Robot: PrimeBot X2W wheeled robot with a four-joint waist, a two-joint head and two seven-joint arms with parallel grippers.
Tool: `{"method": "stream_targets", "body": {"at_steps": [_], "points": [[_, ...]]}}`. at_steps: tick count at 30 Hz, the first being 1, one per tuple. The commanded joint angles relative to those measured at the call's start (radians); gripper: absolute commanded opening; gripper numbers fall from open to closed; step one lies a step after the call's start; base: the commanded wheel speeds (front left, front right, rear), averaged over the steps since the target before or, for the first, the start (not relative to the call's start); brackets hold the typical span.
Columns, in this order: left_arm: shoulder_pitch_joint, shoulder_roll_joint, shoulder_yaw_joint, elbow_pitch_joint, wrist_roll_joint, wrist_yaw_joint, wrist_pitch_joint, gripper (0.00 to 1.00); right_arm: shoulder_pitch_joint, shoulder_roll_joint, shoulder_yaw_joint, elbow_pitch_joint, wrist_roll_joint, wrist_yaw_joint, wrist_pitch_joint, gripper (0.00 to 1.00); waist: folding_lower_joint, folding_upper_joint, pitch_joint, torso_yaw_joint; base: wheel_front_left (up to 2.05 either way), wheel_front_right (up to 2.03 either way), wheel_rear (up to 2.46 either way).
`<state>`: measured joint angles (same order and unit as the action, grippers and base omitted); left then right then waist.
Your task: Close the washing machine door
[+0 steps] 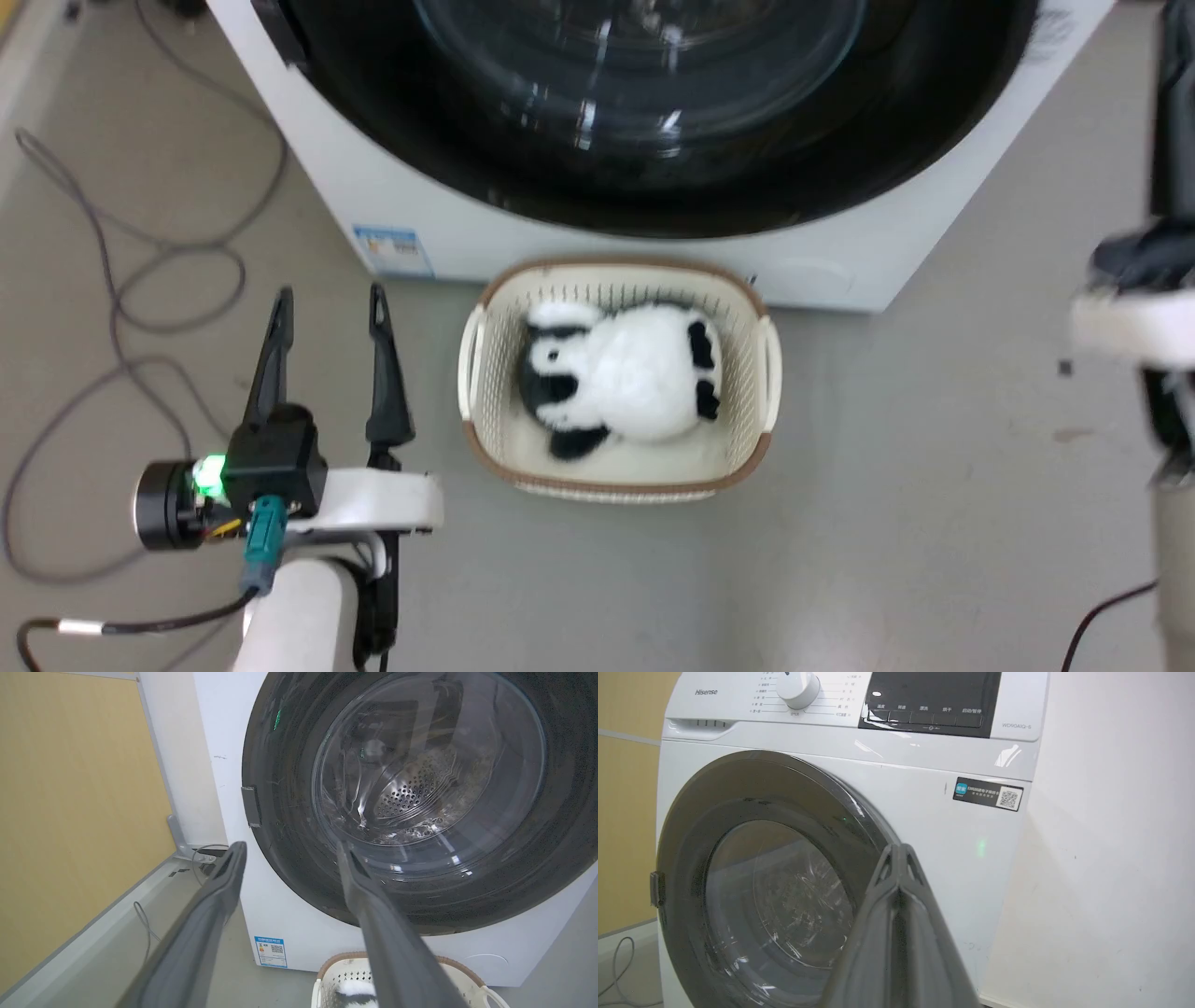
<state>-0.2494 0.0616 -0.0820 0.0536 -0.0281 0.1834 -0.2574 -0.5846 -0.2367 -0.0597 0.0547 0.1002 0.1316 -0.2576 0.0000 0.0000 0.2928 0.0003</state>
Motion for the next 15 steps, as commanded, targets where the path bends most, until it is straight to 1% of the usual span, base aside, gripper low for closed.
{"method": "stream_targets", "body": {"at_steps": [1, 3, 7, 8, 9, 15], "points": [[0.020, 0.008, 0.005, 0.005, 0.006, 0.005, -0.004, 1.00, 0.040, 0.021, -0.004, -0.015, -0.008, -0.001, -0.004, 0.00, 0.0000, 0.0000, -0.056, -0.021, 0.00, 0.00, 0.00], [0.051, 0.010, 0.011, 0.012, 0.008, 0.008, -0.004, 1.00, 0.115, 0.062, -0.003, -0.035, -0.017, -0.001, -0.004, 0.00, 0.0000, 0.0000, -0.104, -0.033, 0.00, 0.00, 0.00], [0.092, 0.013, 0.016, 0.022, 0.010, 0.008, -0.004, 1.00, 0.217, 0.116, -0.003, -0.038, -0.009, -0.001, -0.004, 0.00, 0.0000, 0.0000, -0.156, -0.045, 0.00, 0.00, 0.00], [0.101, 0.014, 0.017, 0.023, 0.010, 0.008, -0.004, 1.00, 0.240, 0.127, -0.003, -0.038, -0.003, -0.001, -0.004, 0.23, 0.0000, 0.0000, -0.167, -0.049, 0.00, 0.00, 0.00], [0.127, 0.015, 0.018, 0.025, 0.011, 0.008, -0.004, 1.00, 0.302, 0.152, -0.010, -0.045, -0.006, -0.001, -0.004, 1.00, 0.0000, 0.0000, -0.194, -0.055, 0.00, 0.00, 0.00], [0.167, 0.014, 0.002, 0.009, 0.014, -0.003, -0.004, 1.00, 0.405, 0.179, -0.009, -0.031, -0.002, -0.001, -0.004, 1.00, 0.0000, 0.0000, -0.235, -0.057, 0.00, 0.00, 0.00]]}}
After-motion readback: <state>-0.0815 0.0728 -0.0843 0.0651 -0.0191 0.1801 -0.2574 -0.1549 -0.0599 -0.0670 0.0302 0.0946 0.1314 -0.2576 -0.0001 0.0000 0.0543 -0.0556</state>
